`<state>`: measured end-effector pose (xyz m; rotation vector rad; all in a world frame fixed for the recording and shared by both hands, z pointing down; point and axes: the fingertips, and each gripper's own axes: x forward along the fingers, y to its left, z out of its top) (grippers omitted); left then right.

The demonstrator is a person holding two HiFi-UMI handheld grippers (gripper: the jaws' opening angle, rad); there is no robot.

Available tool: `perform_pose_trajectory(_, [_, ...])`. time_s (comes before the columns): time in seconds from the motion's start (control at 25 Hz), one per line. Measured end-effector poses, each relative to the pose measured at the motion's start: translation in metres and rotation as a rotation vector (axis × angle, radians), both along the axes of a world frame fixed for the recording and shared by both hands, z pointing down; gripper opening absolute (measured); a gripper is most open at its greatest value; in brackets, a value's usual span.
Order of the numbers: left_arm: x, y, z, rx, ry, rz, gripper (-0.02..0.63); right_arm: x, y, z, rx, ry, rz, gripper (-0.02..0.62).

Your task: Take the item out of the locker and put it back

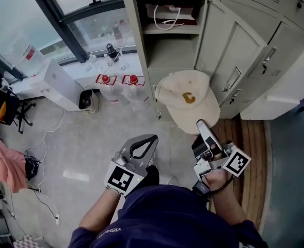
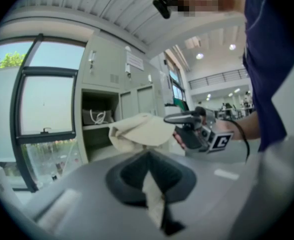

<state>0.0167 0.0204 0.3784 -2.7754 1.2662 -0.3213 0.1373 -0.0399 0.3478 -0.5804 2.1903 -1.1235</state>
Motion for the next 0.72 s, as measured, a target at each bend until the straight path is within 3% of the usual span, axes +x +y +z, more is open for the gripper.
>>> perform_pose_trajectory(0.72, [-0.075,-0.164,0.019,-0.042,0.044,0.165,0.003,-0.063,-0.158,0.031,-0.067,0.056,0.183,0.021])
